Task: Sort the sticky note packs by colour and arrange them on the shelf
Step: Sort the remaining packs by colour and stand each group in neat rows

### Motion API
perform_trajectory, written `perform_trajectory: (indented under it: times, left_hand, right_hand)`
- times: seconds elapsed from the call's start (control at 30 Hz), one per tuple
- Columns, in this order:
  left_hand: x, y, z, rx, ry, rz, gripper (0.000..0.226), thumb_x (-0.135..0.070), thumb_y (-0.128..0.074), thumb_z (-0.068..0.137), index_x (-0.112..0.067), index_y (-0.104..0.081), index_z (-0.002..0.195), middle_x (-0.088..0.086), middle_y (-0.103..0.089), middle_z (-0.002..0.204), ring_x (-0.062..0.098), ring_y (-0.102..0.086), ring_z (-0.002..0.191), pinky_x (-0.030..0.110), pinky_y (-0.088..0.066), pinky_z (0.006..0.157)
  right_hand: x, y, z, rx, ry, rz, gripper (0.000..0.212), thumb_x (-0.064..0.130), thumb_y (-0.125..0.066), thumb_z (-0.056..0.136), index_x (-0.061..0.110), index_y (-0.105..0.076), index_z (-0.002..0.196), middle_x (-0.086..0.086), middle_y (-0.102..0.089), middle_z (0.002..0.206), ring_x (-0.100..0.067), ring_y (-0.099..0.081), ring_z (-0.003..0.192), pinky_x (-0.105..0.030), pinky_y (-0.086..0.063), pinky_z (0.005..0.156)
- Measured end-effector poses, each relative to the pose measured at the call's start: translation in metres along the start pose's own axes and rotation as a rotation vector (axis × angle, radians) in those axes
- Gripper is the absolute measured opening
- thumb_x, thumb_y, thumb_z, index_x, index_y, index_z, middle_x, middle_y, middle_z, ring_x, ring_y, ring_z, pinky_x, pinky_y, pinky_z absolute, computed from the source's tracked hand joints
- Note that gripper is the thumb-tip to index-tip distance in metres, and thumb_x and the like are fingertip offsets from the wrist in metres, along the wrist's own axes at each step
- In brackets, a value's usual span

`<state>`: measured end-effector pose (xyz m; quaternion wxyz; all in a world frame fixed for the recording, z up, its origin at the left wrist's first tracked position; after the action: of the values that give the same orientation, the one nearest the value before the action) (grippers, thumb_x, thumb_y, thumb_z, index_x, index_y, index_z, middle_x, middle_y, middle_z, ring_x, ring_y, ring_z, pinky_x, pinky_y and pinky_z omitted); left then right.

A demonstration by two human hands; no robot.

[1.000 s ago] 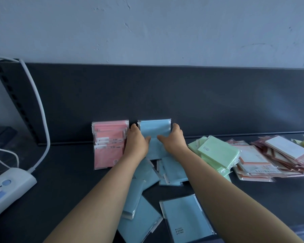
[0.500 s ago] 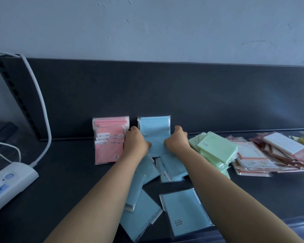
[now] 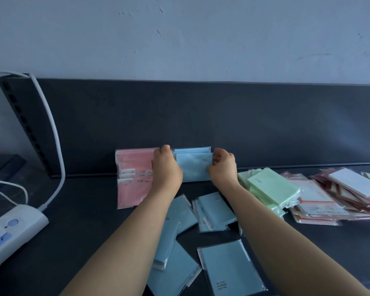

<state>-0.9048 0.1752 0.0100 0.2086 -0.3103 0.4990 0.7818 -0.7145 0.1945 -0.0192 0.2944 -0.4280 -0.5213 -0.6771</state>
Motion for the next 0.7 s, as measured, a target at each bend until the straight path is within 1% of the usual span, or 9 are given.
perform_trajectory:
  times: [0.13,0.2,0.3,0.37,0.4,0.47,0.57,0.63,0.7]
  left_hand:
    - [0.004,-0.013,-0.007,0.116,0.059,0.191,0.031,0.008,-0.047,0.088,-0.003,-0.046,0.117,0.017,-0.051,0.124,0.031,-0.047,0.115,0.033,-0.038,0.086]
    - [0.007,-0.023,-0.01,0.218,0.12,0.198,0.032,0.002,-0.049,0.092,-0.002,-0.042,0.123,0.016,-0.052,0.128,0.031,-0.049,0.12,0.031,-0.037,0.086]
    - [0.007,-0.029,-0.011,0.264,0.123,0.179,0.034,-0.002,-0.049,0.094,-0.002,-0.038,0.126,0.015,-0.047,0.132,0.03,-0.05,0.117,0.027,-0.032,0.079]
    - [0.003,-0.025,-0.013,0.248,0.112,0.168,0.039,-0.002,-0.046,0.095,-0.005,-0.035,0.132,0.014,-0.037,0.141,0.03,-0.042,0.125,0.028,-0.033,0.087]
    - [0.002,-0.022,-0.013,0.233,0.103,0.157,0.041,-0.001,-0.046,0.096,-0.007,-0.033,0.135,0.013,-0.033,0.144,0.029,-0.039,0.128,0.028,-0.032,0.092]
    - [-0.003,-0.016,-0.012,0.185,0.063,0.114,0.042,-0.002,-0.047,0.097,-0.01,-0.033,0.136,0.012,-0.034,0.141,0.026,-0.041,0.122,0.026,-0.03,0.09]
    - [-0.009,-0.009,-0.011,0.141,0.009,0.089,0.039,-0.012,-0.048,0.098,-0.013,-0.035,0.135,0.01,-0.039,0.133,0.025,-0.041,0.12,0.029,-0.029,0.094]
    - [-0.009,-0.01,-0.013,0.156,-0.003,0.105,0.037,-0.015,-0.049,0.099,-0.012,-0.036,0.134,0.01,-0.041,0.132,0.026,-0.042,0.121,0.031,-0.03,0.097]
    - [-0.001,-0.017,-0.016,0.204,0.012,0.136,0.034,-0.013,-0.05,0.098,-0.009,-0.039,0.13,0.011,-0.043,0.134,0.027,-0.043,0.123,0.028,-0.032,0.092]
  right_hand:
    - [-0.012,-0.01,0.005,0.085,-0.084,-0.033,0.039,0.001,-0.055,0.074,0.009,-0.059,0.113,-0.005,-0.067,0.11,-0.022,-0.065,0.09,-0.04,-0.057,0.081]
    - [-0.013,-0.013,0.003,0.13,-0.1,-0.03,0.039,0.0,-0.053,0.078,0.009,-0.057,0.116,-0.002,-0.068,0.107,-0.02,-0.065,0.091,-0.036,-0.056,0.076]
    - [-0.013,-0.016,0.001,0.173,-0.103,0.002,0.043,-0.004,-0.051,0.084,0.012,-0.048,0.123,0.001,-0.06,0.103,-0.017,-0.059,0.087,-0.023,-0.048,0.06]
    - [-0.01,-0.014,0.002,0.161,-0.083,0.016,0.038,-0.004,-0.049,0.085,0.013,-0.048,0.119,0.0,-0.06,0.099,-0.013,-0.057,0.079,-0.022,-0.046,0.056]
    - [-0.008,-0.012,0.002,0.146,-0.068,0.018,0.035,-0.005,-0.049,0.086,0.013,-0.049,0.116,-0.002,-0.061,0.099,-0.012,-0.056,0.076,-0.022,-0.047,0.055]
    - [-0.005,-0.007,0.002,0.125,-0.044,0.023,0.032,-0.005,-0.048,0.087,0.015,-0.049,0.113,0.0,-0.061,0.096,-0.01,-0.055,0.075,-0.022,-0.048,0.055]
    - [-0.001,0.001,-0.001,0.101,-0.015,0.04,0.032,-0.006,-0.046,0.087,0.018,-0.048,0.109,0.007,-0.057,0.087,-0.004,-0.053,0.071,-0.015,-0.04,0.047]
    - [-0.001,0.004,-0.003,0.106,-0.02,0.032,0.032,-0.006,-0.044,0.086,0.016,-0.049,0.11,0.001,-0.059,0.093,-0.007,-0.054,0.072,-0.018,-0.04,0.049]
    - [-0.004,0.002,-0.006,0.13,-0.032,-0.01,0.036,-0.006,-0.043,0.084,0.011,-0.051,0.115,-0.006,-0.061,0.103,-0.015,-0.056,0.078,-0.022,-0.041,0.052]
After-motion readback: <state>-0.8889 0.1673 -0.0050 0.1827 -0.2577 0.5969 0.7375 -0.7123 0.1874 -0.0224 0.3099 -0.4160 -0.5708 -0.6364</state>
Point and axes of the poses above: each hand's wrist, its own z-axis towards the middle knuckle, its own y-axis out of the back of the hand, x = y × z, the point moved 9 cm from there along z, towards the middle knuckle
